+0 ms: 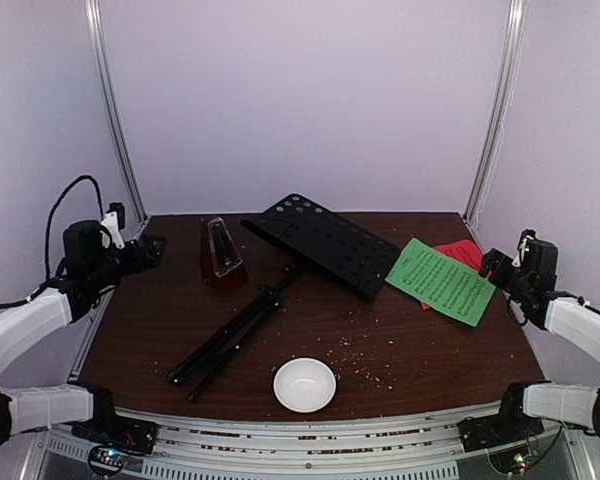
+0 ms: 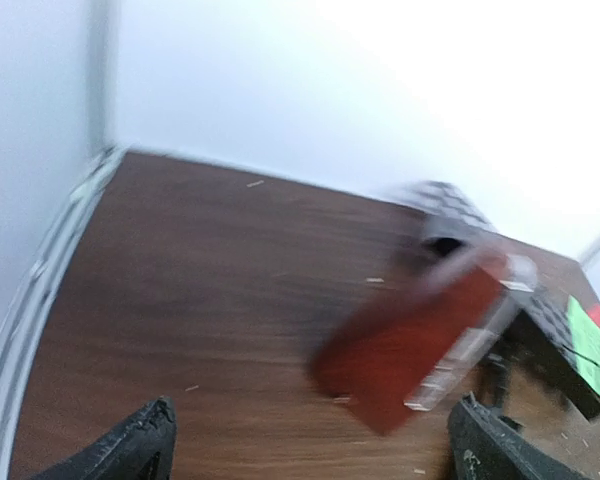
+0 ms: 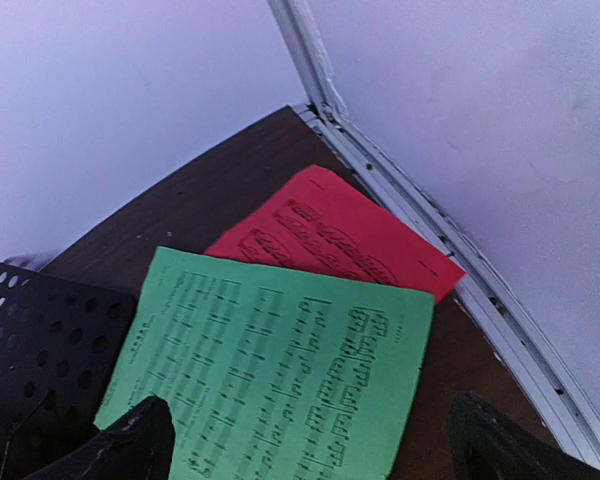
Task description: Pack up the instrument practice props
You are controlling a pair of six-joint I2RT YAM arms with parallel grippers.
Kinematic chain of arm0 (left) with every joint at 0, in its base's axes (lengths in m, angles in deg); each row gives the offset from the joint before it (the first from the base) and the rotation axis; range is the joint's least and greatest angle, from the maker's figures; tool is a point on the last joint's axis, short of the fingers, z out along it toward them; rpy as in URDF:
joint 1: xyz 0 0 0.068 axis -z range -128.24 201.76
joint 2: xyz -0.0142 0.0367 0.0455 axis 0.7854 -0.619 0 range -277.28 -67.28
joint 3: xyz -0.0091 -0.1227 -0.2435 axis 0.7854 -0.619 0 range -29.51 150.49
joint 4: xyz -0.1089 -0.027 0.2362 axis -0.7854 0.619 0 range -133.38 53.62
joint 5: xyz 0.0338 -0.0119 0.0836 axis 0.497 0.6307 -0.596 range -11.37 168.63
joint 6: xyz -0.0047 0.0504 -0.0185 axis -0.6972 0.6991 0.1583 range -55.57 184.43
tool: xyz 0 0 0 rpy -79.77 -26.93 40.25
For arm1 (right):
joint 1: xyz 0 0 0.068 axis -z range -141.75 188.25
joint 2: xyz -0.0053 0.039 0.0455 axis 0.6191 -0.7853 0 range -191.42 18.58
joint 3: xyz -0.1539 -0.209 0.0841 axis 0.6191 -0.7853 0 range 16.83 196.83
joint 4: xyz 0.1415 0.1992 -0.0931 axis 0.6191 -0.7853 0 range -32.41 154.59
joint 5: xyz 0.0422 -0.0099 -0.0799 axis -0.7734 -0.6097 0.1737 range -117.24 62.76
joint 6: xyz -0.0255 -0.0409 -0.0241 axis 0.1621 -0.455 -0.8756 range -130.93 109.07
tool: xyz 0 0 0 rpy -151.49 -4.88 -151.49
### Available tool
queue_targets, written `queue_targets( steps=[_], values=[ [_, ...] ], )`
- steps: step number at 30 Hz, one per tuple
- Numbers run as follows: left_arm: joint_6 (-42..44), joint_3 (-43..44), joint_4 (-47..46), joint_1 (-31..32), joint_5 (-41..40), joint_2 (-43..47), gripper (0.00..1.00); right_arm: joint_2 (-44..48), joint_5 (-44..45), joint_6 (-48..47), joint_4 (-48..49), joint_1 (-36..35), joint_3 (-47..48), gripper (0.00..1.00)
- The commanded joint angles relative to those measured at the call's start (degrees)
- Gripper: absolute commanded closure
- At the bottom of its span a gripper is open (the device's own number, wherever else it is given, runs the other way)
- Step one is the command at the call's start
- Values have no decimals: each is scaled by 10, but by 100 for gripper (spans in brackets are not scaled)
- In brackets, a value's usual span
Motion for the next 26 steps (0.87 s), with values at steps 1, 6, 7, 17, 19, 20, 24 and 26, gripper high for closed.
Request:
queue_targets(
  steps=[1,6,7,17,19,20,24,26],
  values=[
    [-46,-46,-69,-122,75,-59,2,17,25,-6,96,29,-59,2],
    [-2,-91,-204,-156,-78,-94,2,28,83,-36,335,32,-181,3],
    [16,-103,-231,-155,-121,-100,2,25,88,-46,409,32,-214,3],
    [196,-154,-505,-79,-126,-197,3,-158,33,-100,698,25,-251,5],
    [205,-139,-506,-74,-143,-220,2,-170,12,-104,666,25,-225,8],
    [207,-138,-511,-74,-140,-227,2,-169,6,-104,641,24,-215,8],
    [218,-148,-553,-74,-121,-253,2,-181,1,-94,676,21,-222,8],
    [221,-145,-550,-74,-118,-257,2,-190,0,-85,697,21,-228,8]
  ],
)
